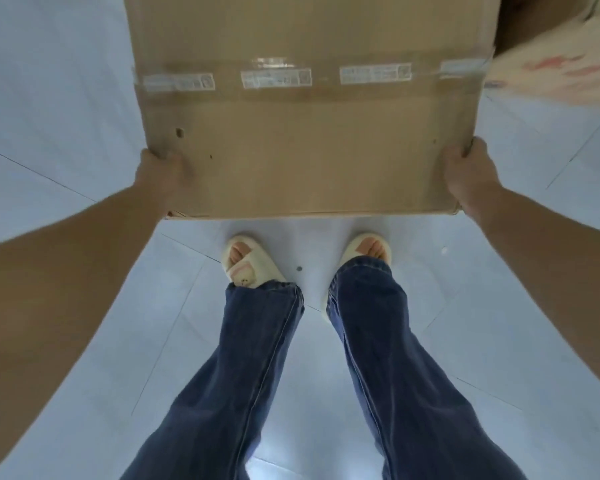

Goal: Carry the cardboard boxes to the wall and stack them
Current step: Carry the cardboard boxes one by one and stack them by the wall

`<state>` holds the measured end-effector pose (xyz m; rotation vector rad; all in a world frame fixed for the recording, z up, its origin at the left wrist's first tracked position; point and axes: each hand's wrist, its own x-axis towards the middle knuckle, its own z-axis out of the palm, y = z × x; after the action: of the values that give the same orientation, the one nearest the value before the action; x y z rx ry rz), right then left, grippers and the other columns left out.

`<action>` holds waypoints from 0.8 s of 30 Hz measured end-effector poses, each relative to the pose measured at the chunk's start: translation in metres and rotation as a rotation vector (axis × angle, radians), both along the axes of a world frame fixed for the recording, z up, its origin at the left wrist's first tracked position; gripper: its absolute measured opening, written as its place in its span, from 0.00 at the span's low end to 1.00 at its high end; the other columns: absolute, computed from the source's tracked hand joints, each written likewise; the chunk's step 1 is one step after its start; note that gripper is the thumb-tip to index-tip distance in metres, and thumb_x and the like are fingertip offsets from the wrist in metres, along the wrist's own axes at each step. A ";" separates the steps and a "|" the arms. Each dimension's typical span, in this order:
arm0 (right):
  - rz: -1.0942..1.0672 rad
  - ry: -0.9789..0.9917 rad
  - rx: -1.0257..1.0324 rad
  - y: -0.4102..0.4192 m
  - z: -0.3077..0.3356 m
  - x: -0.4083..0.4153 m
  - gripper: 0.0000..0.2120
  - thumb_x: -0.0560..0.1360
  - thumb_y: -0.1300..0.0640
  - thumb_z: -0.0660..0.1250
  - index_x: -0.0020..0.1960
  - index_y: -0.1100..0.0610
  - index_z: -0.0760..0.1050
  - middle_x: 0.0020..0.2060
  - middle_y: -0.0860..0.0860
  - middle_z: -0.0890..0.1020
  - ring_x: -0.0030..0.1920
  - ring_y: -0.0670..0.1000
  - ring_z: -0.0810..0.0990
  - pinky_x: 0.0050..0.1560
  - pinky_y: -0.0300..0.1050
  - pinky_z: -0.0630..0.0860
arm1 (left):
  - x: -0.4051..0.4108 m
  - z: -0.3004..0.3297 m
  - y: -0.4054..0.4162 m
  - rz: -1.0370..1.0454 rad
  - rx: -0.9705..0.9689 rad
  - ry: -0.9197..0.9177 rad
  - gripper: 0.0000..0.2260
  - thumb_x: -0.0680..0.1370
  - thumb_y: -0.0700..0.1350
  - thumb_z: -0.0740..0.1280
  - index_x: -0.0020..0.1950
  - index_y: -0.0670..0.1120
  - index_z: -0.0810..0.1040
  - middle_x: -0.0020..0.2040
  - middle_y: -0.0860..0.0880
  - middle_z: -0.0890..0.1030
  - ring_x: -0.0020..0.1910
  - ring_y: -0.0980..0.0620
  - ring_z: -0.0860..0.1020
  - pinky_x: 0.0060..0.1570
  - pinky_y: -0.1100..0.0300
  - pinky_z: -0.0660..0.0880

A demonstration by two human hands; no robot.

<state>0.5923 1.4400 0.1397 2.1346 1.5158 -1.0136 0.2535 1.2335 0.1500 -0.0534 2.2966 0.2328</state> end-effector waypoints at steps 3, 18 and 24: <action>0.083 -0.077 0.026 0.003 -0.002 0.002 0.23 0.82 0.49 0.50 0.68 0.65 0.63 0.66 0.63 0.70 0.63 0.64 0.72 0.60 0.57 0.71 | -0.008 -0.006 -0.003 0.088 0.004 0.086 0.21 0.80 0.48 0.54 0.69 0.40 0.67 0.66 0.41 0.73 0.61 0.43 0.73 0.59 0.51 0.71; 0.123 -0.015 0.173 0.021 0.191 -0.006 0.21 0.81 0.51 0.50 0.33 0.59 0.62 0.31 0.54 0.67 0.34 0.56 0.66 0.37 0.48 0.61 | -0.011 0.203 -0.012 0.147 0.146 0.325 0.20 0.79 0.54 0.53 0.31 0.46 0.58 0.30 0.48 0.61 0.29 0.50 0.60 0.30 0.56 0.57; 0.180 0.076 0.332 -0.011 0.322 -0.009 0.20 0.81 0.52 0.52 0.33 0.60 0.60 0.28 0.55 0.65 0.31 0.54 0.62 0.30 0.48 0.58 | 0.005 0.329 -0.076 0.288 0.192 0.291 0.17 0.79 0.52 0.52 0.32 0.46 0.58 0.30 0.49 0.60 0.31 0.50 0.60 0.32 0.56 0.57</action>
<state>0.5834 1.4290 0.4620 2.1373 1.9920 -0.8377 0.2584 1.1574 0.4792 -0.2686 2.5380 0.6447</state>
